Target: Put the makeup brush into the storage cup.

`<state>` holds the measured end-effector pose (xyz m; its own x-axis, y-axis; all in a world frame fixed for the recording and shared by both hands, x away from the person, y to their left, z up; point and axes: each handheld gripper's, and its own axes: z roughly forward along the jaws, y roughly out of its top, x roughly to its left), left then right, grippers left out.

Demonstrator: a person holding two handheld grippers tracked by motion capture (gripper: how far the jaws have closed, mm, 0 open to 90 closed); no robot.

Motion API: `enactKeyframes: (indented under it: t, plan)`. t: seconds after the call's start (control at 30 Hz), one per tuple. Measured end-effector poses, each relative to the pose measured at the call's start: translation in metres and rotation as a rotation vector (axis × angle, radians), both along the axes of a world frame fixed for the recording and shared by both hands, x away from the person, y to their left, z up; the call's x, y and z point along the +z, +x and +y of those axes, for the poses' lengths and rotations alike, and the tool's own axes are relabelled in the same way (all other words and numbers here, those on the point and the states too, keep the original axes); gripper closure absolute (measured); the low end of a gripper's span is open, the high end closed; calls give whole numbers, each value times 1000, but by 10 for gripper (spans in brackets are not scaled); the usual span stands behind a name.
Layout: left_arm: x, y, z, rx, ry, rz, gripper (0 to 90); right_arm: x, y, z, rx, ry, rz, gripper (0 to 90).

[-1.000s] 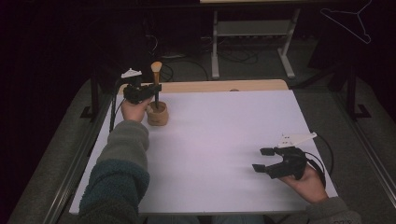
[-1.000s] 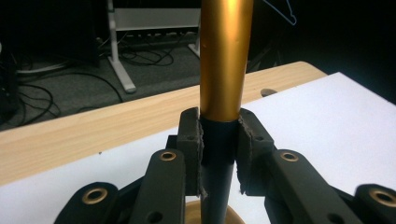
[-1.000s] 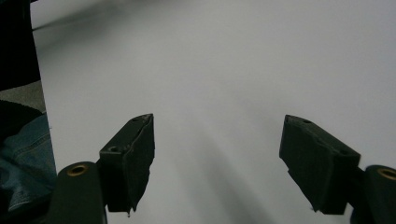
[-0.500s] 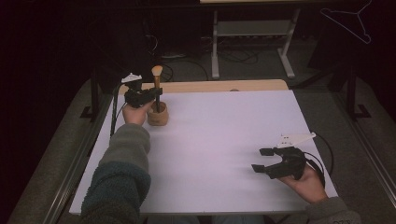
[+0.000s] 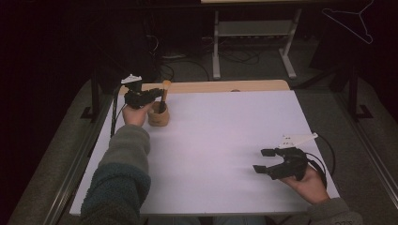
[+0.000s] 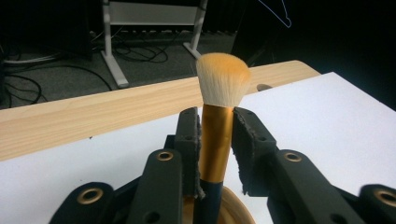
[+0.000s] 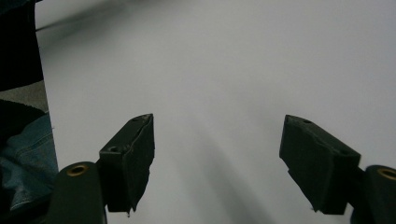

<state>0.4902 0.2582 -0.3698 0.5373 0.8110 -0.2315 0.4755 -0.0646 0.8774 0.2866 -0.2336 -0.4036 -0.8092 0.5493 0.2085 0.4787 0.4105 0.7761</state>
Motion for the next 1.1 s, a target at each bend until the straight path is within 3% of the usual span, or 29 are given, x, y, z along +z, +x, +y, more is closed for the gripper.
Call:
enactKeyframes:
  t: [0.53, 1.1]
  plan:
    - [15, -18, -5, -70, 75, 5, 640, -1, 3, -2, -38, -19, -13, 252]
    - [28, -39, -8, -110, 145, 3, 587, 0, 4, -6, -91, -25, -44, 241]
